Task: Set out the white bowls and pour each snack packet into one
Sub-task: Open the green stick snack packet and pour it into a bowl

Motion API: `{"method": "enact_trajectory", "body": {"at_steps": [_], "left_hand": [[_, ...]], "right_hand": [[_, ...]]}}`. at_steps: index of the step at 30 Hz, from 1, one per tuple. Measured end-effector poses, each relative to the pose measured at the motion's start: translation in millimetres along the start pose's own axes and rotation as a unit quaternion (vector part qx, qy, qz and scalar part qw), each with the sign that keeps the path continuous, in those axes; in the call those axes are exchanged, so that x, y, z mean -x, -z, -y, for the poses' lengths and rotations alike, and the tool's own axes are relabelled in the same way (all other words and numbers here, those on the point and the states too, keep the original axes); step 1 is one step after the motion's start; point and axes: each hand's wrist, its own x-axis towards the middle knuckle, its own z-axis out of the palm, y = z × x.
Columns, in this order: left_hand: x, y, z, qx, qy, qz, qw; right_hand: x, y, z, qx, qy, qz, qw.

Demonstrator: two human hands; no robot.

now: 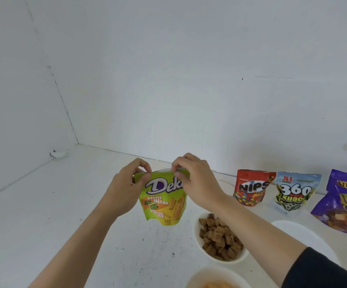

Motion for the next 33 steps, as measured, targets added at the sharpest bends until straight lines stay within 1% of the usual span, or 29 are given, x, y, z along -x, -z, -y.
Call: {"method": "enact_trajectory", "body": {"at_steps": [5,11,13,15,19,22,25,28,31,33], "left_hand": [[35,17,32,-0.012,0.028,0.012,0.999],[65,11,56,-0.039,0.061,0.028,0.997],[69,10,60,-0.035,0.063,0.017,0.997],[69,12,60,-0.032,0.064,0.009,0.997],[67,17,59,-0.061,0.033,-0.007,0.998],[67,21,61,-0.09,-0.001,-0.037,0.995],[66,21,64,-0.088,-0.025,-0.049,0.995],[64,22,64,-0.081,-0.037,-0.042,0.995],[62,24,64,-0.089,-0.059,-0.015,0.994],[61,25,64,-0.109,-0.054,-0.003,0.993]], "right_hand": [[22,-34,22,-0.003,-0.013,0.036,0.999],[48,-65,26,0.02,-0.033,0.085,0.996],[51,-69,26,0.006,-0.029,0.085,0.996],[49,-72,28,0.009,-0.003,0.08,0.997],[41,-77,36,0.037,0.072,0.093,0.992],[41,-83,31,0.037,0.094,0.068,0.992],[43,-86,30,0.019,0.095,0.045,0.994],[40,-85,32,0.015,0.079,0.073,0.994],[35,-84,33,0.031,0.09,0.098,0.991],[33,-83,33,0.035,0.099,0.096,0.99]]}}
